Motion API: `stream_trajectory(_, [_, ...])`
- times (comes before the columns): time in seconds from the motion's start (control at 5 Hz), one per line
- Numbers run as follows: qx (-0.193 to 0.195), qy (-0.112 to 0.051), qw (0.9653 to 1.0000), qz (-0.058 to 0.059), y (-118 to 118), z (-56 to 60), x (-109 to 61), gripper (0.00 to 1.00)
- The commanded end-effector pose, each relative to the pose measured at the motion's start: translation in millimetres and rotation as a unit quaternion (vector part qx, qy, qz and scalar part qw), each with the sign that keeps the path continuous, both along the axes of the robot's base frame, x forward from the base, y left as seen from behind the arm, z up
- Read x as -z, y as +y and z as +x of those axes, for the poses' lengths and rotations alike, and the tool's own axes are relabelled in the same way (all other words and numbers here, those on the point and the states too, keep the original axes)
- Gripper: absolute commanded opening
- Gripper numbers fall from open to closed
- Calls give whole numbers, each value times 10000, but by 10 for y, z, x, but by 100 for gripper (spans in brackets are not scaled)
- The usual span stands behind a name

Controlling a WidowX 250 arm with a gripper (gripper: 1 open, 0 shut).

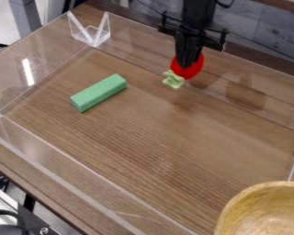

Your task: Move the red fruit to the left

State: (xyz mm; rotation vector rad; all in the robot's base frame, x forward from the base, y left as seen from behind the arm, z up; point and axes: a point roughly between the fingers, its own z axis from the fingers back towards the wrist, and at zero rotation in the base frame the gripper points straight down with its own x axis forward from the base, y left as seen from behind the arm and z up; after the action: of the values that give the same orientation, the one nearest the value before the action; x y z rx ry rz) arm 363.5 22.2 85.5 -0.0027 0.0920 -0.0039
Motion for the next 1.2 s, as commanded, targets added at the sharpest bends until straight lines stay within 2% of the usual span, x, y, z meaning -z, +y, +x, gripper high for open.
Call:
stream_trajectory(0.0, [-52,-224,9997,-7,80,40,-122,0])
stream_trajectory(0.4, [-144,-225,9996,-42,162,65,-90,0])
stream_trajectory(0.6, [-190,-221,9996,-54,203,83,-72,100])
stream_trajectory(1.0, [-251,-211,9995,-49,291,102,-24,100])
